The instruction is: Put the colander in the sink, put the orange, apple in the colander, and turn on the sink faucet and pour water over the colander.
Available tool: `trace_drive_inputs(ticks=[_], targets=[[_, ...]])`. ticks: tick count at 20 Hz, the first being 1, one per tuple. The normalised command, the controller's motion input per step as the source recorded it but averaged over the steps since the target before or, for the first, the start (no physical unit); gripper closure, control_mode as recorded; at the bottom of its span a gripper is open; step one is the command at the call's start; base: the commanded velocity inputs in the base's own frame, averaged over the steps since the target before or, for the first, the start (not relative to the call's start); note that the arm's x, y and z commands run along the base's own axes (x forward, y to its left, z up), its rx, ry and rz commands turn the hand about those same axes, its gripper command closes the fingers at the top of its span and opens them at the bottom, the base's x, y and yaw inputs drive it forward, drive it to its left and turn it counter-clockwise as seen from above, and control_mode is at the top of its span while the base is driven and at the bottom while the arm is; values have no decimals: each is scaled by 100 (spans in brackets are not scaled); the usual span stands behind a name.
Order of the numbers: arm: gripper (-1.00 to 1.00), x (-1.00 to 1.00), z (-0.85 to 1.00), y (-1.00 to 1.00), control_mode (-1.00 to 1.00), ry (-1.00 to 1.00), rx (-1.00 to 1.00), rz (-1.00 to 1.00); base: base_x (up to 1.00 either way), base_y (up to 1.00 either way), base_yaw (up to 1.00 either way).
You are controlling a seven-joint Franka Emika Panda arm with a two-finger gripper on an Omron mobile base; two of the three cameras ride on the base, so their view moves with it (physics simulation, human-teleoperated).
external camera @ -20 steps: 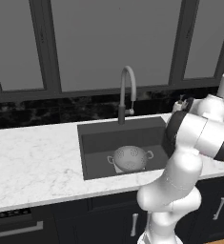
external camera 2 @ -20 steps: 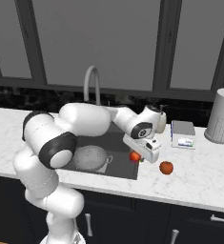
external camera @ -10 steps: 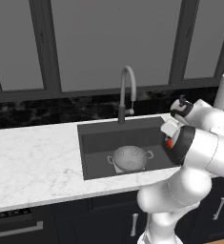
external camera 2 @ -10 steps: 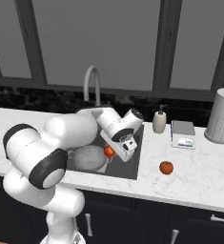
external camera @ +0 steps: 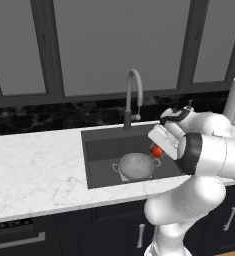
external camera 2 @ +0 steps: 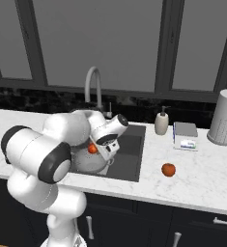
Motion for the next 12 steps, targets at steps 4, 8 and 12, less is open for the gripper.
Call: trace_drive_inputs(ticks=[4,8,12], targets=[[100,3,-23,2,-100,3,-9,1,0,0,0],[100,9,-54,2,-100,0,-11,2,0,0,0],[100,14,-35,0,-100,0,-1,2,0,0,0]])
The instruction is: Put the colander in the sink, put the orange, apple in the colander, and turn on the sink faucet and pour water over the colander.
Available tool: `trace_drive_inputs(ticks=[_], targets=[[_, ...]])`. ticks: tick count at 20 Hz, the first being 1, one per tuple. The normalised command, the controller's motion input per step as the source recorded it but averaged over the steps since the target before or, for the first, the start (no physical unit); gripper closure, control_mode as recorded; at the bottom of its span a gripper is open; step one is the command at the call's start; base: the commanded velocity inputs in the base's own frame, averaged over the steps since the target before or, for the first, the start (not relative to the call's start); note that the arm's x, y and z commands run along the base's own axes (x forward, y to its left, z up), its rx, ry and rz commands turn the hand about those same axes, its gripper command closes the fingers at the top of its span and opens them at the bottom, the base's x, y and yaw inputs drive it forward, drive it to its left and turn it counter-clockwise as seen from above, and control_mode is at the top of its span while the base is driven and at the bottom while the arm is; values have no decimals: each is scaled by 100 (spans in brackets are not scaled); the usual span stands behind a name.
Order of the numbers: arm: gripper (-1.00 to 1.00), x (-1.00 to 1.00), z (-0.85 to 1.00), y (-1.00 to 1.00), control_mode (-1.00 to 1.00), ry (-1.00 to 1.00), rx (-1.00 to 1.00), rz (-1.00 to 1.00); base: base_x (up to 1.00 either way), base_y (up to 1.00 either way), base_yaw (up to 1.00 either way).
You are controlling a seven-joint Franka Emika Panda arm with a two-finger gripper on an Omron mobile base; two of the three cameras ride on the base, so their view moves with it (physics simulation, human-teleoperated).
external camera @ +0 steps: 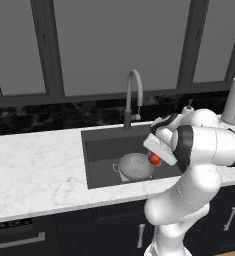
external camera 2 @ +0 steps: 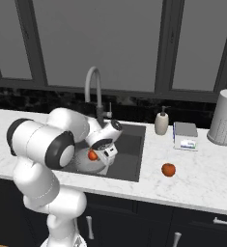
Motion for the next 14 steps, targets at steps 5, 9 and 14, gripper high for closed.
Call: trace_drive_inputs(ticks=[5,9,14], targets=[[100,31,-23,-6,-100,0,5,0,0,0,0],[100,40,-28,5,-100,0,0,0,0,0,0],[100,43,-36,11,-100,0,0,0,0,0,0]])
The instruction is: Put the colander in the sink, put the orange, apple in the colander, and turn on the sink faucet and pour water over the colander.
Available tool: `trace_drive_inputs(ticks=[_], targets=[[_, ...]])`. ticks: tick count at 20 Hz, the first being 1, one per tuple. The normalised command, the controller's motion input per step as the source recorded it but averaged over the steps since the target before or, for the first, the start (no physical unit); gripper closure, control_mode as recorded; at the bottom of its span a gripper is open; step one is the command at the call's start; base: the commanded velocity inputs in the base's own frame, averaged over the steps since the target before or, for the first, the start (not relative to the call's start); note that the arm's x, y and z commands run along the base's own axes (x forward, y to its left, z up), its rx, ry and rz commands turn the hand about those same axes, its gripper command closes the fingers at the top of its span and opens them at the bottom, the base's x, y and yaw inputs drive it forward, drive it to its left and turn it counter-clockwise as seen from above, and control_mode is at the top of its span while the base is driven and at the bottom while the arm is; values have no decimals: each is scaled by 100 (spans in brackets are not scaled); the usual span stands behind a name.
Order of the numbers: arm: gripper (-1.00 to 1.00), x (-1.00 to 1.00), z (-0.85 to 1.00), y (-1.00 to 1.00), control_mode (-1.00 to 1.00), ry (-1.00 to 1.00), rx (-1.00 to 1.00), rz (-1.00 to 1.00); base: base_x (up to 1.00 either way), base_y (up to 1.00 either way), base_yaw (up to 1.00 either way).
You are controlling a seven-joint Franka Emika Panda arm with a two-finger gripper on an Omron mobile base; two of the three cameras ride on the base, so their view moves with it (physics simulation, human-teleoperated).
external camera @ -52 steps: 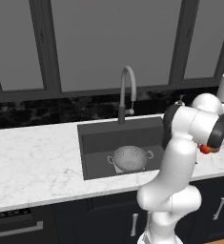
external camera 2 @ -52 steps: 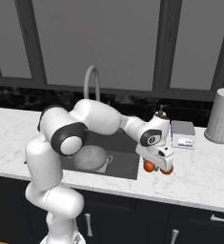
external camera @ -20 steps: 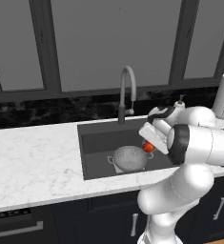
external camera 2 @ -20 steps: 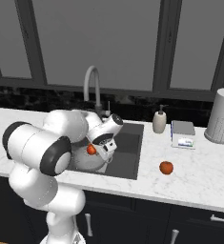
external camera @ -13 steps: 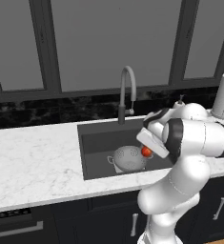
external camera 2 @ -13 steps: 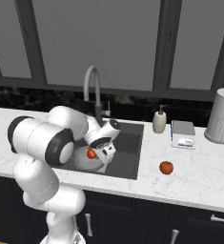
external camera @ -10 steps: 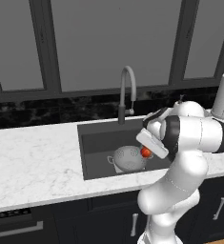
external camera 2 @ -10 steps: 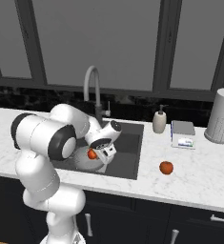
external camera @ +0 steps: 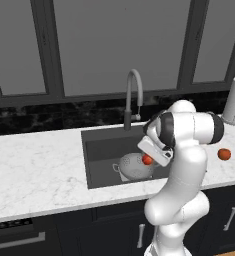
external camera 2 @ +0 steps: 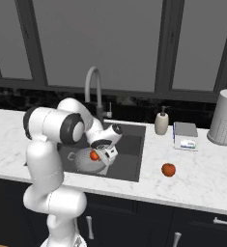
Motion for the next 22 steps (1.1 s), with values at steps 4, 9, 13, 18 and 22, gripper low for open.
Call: trace_drive_inputs(ticks=[4,9,13,18,22], targets=[[100,17,-37,4,-100,0,-1,0,0,0,0],[100,25,-34,17,-100,0,-6,0,0,0,0],[-100,54,-9,29,-100,0,-4,0,0,0,0],[-100,23,0,9,-100,0,-3,0,0,0,0],[-100,-12,7,-8,-100,-2,0,0,0,0,0]])
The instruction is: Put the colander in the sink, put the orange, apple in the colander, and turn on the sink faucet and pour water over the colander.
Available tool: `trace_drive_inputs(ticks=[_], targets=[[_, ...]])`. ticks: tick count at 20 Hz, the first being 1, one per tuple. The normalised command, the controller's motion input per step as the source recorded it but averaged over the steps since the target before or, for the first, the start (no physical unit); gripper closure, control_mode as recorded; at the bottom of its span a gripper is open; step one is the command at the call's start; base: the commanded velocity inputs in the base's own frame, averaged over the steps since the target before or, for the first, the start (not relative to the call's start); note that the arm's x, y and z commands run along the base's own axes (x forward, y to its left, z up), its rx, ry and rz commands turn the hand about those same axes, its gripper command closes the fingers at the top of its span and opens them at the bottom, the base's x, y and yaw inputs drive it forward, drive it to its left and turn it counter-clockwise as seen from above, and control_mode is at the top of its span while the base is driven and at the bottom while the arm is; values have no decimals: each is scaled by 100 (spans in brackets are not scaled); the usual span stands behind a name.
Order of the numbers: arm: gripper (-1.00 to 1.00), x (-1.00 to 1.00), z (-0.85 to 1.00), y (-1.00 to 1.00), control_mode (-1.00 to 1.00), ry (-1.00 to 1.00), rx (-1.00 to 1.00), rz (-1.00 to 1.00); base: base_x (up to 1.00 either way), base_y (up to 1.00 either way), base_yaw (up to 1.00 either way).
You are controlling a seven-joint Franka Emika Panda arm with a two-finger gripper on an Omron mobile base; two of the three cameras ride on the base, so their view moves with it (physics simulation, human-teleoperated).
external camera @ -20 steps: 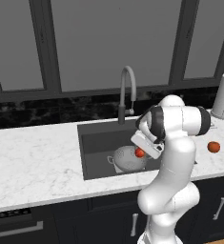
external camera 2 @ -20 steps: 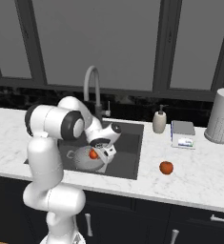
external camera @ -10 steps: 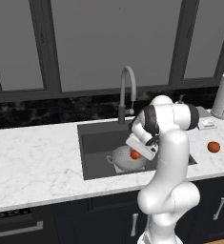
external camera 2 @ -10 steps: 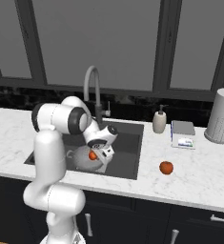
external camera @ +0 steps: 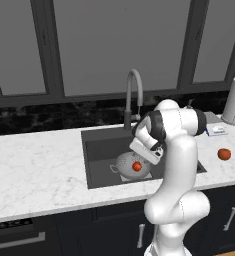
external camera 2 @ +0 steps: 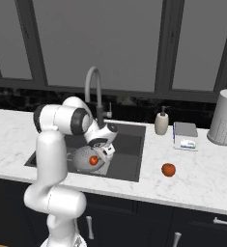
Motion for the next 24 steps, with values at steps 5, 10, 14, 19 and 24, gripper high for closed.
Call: trace_drive_inputs(ticks=[5,10,14,19,24], targets=[[-100,-45,39,-29,-100,-11,0,0,0,0,0],[-100,-52,68,-48,-100,-13,0,-2,0,0,0],[-100,-73,98,-57,-100,-14,0,-7,0,0,0],[-100,-77,100,-59,-100,-6,0,-14,0,0,0],[-100,-83,100,-62,-100,0,-9,-15,0,0,0]])
